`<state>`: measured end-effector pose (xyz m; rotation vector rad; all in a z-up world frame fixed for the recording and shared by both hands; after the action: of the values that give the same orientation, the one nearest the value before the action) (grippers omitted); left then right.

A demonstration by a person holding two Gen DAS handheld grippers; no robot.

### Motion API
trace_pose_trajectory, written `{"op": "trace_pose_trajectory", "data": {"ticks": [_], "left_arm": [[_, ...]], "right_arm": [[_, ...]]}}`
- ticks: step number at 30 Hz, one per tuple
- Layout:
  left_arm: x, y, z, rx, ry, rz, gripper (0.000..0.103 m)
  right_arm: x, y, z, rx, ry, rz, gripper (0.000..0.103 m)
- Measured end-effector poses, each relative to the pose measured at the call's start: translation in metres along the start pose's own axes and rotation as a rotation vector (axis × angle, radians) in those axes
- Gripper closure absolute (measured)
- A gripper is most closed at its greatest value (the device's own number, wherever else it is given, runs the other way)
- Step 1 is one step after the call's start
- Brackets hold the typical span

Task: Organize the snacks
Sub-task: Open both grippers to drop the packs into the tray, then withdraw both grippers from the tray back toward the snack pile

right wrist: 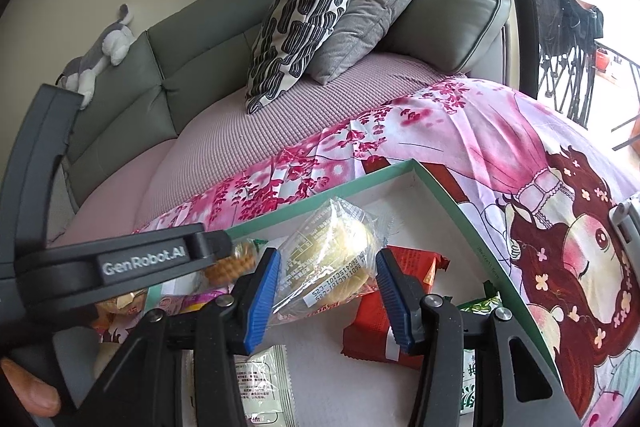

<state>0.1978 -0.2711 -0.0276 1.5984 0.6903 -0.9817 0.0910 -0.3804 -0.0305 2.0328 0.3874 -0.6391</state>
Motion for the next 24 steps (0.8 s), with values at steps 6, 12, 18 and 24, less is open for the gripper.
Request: {"op": "trace_pose_trajectory", "data": {"ticks": [6,12,18,24], "left_arm": [[-0.005,-0.004,-0.023,-0.033,0.099,0.021,0.023],[-0.006,-0.012,-0.047,-0.050,0.205,0.044,0.020],[-0.003,-0.025,-0.067,-0.053,0.299,0.046,0.019],[0.000,-0.034,-0.081,-0.092,0.314,0.033,0.019]], "right_arm": [[0.002,-0.002,0.003,-0.012,-0.043,-0.033,0.035],[0.001,-0.002,0.002,-0.059,-0.097,-0.062,0.022],[-0.001,-0.002,-0.001,-0.083,-0.110,-0.068,0.012],[0.000,-0.003,-0.002,-0.096,-0.120,-0.078,0.007]]}}
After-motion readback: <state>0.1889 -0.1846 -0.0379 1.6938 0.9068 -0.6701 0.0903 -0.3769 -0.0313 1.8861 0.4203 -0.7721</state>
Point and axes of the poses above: each gripper's, at about its wrist camera, not at the fingertips, and x roughly the way its jaws point, z to its right, y to its top, the point moved 6 cm from there along x, roughly the way its jaws point, and after that the axes turned 12 degrees about y, right-handed, at the moved point
